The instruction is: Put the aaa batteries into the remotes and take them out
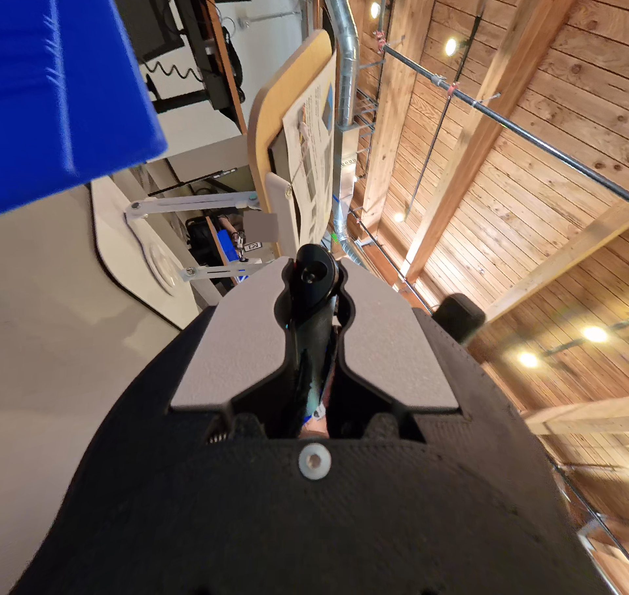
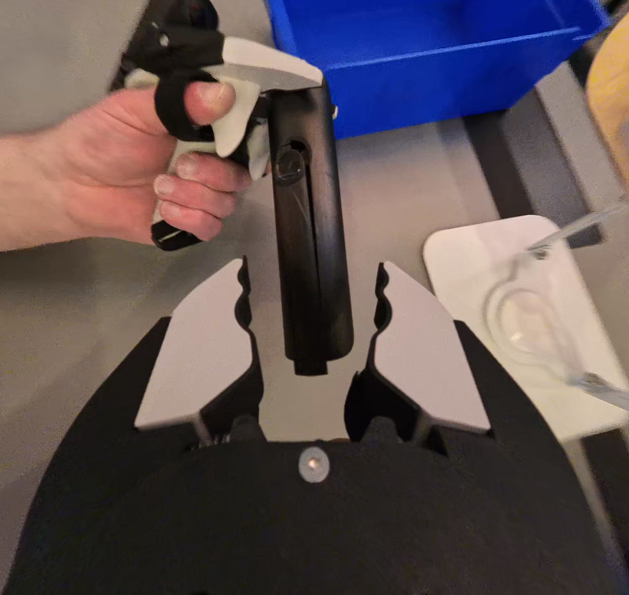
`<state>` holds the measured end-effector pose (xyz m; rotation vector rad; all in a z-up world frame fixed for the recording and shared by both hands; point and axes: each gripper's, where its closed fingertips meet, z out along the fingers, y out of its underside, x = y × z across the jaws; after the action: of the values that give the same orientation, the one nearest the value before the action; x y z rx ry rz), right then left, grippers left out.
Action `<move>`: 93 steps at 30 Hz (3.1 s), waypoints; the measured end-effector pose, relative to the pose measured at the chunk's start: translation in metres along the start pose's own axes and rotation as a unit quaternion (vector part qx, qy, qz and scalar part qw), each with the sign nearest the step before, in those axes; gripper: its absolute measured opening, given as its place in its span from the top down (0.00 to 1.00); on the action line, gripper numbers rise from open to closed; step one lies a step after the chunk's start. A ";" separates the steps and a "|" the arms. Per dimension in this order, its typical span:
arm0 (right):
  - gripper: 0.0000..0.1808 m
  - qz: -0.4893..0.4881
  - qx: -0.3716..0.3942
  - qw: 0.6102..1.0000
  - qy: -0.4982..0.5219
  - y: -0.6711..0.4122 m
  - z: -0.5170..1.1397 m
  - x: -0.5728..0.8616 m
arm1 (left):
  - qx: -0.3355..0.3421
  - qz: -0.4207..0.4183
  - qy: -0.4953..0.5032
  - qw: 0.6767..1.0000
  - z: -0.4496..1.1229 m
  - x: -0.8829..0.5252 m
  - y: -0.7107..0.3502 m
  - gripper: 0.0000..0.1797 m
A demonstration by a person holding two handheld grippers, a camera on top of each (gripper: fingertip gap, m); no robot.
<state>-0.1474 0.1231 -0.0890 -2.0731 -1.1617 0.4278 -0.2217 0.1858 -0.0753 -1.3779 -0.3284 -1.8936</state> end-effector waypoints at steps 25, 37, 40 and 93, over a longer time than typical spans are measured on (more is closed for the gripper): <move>0.53 0.199 0.448 0.832 -0.261 -0.004 -0.082 -0.018 | -0.018 -0.048 0.139 0.989 0.007 0.045 0.008 0.88; 0.57 0.180 0.522 0.770 -0.319 -0.012 -0.079 -0.036 | -0.035 -0.043 0.207 0.977 0.007 0.072 0.019 0.88; 0.58 0.170 0.532 0.768 -0.314 -0.010 -0.081 -0.037 | -0.038 -0.037 0.204 0.977 0.007 0.072 0.022 0.88; 0.86 0.058 -0.287 0.948 -0.123 0.297 -0.272 0.142 | -0.316 0.346 0.102 0.878 0.019 0.036 0.172 0.81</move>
<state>0.2675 0.0255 -0.1063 -2.6573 -1.4419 0.4495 -0.0927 0.0651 -0.0726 -1.3997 0.8632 -1.5346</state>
